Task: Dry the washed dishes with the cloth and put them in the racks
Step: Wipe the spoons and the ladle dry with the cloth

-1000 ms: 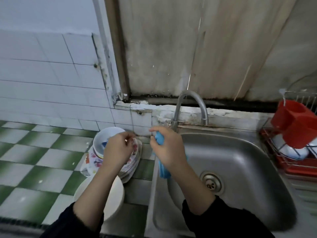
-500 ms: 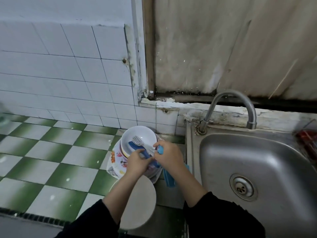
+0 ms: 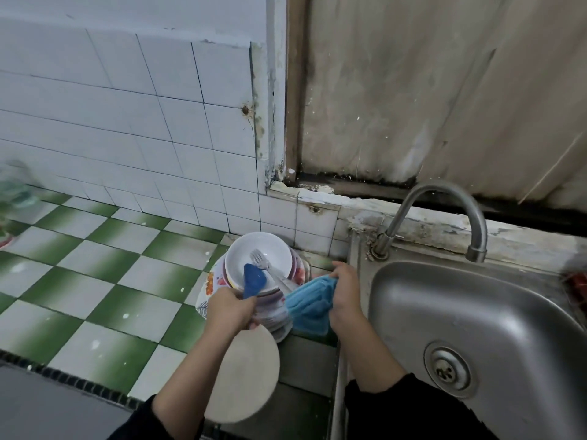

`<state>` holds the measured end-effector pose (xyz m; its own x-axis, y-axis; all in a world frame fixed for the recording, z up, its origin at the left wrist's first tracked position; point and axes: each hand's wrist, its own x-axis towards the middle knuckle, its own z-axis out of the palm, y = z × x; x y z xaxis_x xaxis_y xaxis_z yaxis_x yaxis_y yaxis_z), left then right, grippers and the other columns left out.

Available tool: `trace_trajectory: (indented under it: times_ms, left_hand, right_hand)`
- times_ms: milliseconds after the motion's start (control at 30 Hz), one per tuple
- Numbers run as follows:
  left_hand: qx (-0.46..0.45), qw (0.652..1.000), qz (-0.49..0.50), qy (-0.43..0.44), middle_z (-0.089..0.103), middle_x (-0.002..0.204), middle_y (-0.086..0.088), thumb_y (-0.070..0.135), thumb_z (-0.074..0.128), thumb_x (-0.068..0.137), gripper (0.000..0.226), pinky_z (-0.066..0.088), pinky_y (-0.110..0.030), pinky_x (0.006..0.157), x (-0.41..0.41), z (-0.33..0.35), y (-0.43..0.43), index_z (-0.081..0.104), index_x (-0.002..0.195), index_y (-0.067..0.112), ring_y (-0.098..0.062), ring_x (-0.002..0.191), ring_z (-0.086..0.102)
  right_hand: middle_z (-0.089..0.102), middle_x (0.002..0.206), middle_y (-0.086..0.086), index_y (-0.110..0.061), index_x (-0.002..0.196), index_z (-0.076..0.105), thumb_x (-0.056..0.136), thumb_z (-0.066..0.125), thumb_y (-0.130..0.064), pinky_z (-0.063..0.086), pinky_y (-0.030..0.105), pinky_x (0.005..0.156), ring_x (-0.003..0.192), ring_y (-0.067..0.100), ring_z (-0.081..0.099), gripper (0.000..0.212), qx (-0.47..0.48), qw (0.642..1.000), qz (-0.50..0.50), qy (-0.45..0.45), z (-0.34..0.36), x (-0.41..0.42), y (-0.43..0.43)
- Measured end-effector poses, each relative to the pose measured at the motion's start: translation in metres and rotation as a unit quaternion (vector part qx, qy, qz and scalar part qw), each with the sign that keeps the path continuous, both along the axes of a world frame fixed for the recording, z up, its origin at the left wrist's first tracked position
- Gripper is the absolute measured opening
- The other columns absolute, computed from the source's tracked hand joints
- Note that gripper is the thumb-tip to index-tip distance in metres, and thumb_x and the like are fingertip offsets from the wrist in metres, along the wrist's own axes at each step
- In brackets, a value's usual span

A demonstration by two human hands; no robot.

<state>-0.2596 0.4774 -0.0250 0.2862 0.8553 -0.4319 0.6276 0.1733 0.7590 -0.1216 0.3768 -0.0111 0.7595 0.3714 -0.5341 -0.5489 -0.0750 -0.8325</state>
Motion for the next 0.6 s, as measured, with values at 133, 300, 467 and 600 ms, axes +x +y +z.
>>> trace_trajectory:
  times_ms: [133, 300, 467, 600]
  left_hand:
    - [0.159, 0.972, -0.105, 0.137, 0.058, 0.083, -0.008, 0.001, 0.047, 0.086, 0.030, 0.040, -0.028, 0.057, -0.010, 0.015, -0.007, 0.066, 0.109, 0.009, -0.026, 0.072, 0.056]
    - [0.200, 0.973, -0.086, 0.070, 0.062, 0.108, -0.012, 0.000, 0.039, 0.092, 0.046, 0.041, -0.031, 0.070, -0.021, 0.021, -0.011, 0.054, 0.133, 0.013, -0.029, 0.096, 0.058]
    - [0.035, 0.975, 0.072, -0.210, 0.048, 0.070, -0.003, 0.002, 0.042, 0.096, 0.033, 0.030, -0.020, 0.043, -0.025, 0.035, -0.016, 0.063, 0.120, 0.008, -0.010, 0.048, 0.037]
    - [-0.015, 0.945, 0.103, -0.310, 0.045, 0.068, -0.005, 0.006, 0.044, 0.100, 0.027, 0.029, -0.016, 0.038, -0.027, 0.054, -0.026, 0.062, 0.119, 0.012, -0.008, 0.041, 0.032]
  right_hand:
    - [0.056, 0.081, 0.015, -0.015, 0.076, 0.047, 0.083, 0.041, -0.013, 0.047, 0.040, 0.087, 0.074, 0.028, 0.053, 0.010, 0.068, 0.985, -0.072, 0.142, 0.012, 0.004, -0.011]
    - [0.060, 0.108, 0.024, -0.008, 0.092, 0.058, 0.088, 0.035, -0.025, 0.032, 0.055, 0.111, 0.108, 0.039, 0.054, 0.028, 0.150, 0.936, -0.100, 0.304, 0.023, 0.006, -0.021]
    - [0.054, 0.117, 0.028, -0.002, 0.123, 0.045, 0.095, 0.034, -0.020, 0.036, 0.056, 0.107, 0.107, 0.045, 0.053, 0.035, 0.273, 0.894, -0.104, 0.341, 0.048, -0.001, -0.028]
    - [0.056, 0.117, 0.024, -0.008, 0.120, 0.051, 0.082, 0.043, -0.004, 0.048, 0.048, 0.097, 0.105, 0.042, 0.056, 0.039, 0.387, 0.861, -0.142, 0.297, 0.076, -0.002, -0.028]
